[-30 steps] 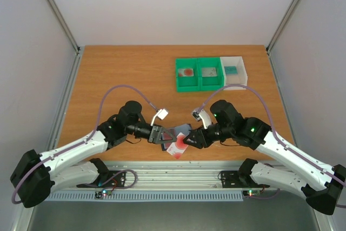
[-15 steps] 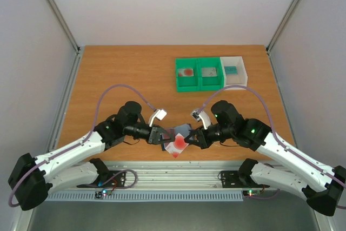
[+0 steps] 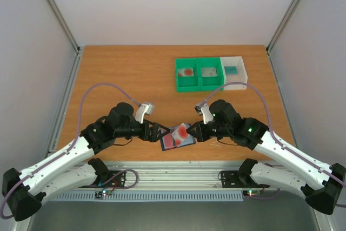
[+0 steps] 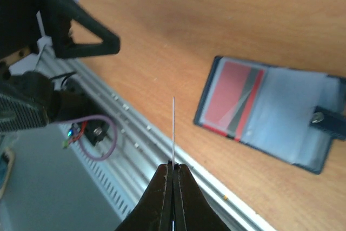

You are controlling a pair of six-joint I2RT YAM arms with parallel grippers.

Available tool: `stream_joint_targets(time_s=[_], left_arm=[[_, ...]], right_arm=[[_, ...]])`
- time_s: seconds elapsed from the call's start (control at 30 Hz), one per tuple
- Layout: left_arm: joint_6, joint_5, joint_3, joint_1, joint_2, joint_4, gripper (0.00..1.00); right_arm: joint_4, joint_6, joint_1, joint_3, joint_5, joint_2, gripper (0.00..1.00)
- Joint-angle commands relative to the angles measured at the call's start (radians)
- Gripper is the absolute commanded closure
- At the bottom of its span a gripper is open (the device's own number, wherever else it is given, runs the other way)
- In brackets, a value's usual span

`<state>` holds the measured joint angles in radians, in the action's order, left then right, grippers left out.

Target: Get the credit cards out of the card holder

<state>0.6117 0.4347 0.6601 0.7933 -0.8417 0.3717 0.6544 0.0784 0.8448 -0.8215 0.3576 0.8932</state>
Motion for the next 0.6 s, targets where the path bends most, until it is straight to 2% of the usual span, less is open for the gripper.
stream_joint_targets(time_s=[0.0, 0.13, 0.3, 0.57], left_arm=[[-0.041, -0.141, 0.017, 0.001, 0.022, 0.076, 0.01], [-0.035, -0.221, 0.011, 0.001, 0.024, 0.117, 0.01], [-0.038, -0.256, -0.044, 0.001, 0.021, 0.073, 0.01], [-0.008, -0.326, -0.088, 0.001, -0.034, 0.061, 0.01]], right_arm=[[-0.011, 0.009, -0.02, -0.069, -0.193, 0.04, 0.99], [-0.079, 0.008, -0.083, -0.086, -0.213, 0.115, 0.99], [-0.163, 0.016, -0.172, -0.113, -0.23, 0.245, 0.99], [-0.236, -0.036, -0.312, -0.248, -0.274, 0.454, 0.99]])
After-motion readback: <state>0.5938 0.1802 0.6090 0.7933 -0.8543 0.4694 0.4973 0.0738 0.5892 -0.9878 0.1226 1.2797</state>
